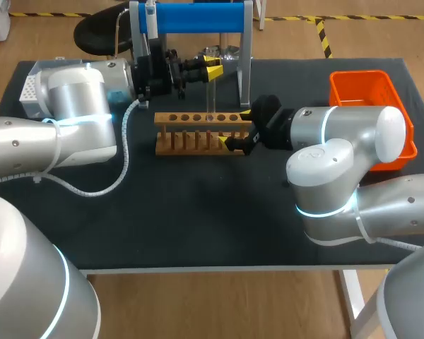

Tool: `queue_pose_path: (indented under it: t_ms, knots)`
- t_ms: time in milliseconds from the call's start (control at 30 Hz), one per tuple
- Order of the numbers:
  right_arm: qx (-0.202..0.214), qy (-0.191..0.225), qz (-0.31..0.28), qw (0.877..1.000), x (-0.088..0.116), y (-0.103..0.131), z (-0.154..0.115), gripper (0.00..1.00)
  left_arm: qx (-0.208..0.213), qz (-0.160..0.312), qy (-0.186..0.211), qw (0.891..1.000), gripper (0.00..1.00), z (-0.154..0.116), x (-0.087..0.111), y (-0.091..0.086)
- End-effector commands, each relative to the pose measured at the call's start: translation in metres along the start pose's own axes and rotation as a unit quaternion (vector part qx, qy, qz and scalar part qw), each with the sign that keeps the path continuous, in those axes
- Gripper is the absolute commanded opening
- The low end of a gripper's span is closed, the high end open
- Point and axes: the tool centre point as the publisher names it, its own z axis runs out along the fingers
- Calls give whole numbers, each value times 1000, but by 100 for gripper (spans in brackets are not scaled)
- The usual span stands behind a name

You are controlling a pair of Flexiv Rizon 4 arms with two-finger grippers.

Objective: Invert the test tube, pick up the pipette, mount the tip to pipette, aspirate from beaker and dispense into the tube, eject the tip, return the pipette, and cap with the stopper.

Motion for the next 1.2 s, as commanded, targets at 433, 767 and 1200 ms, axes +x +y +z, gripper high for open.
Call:
queue_pose_path:
  t_ms: [433,767,1200]
  knots:
    - [1,1,0,1000,0,0,0,100,-2,4,3,1000,0,-2,-4,-4]
    - [1,1,0,1000,0,0,0,100,-2,9,5,1000,0,1,-3,-2]
    - [1,1,0,1000,0,0,0,100,-3,6,6,1000,0,1,-6,5]
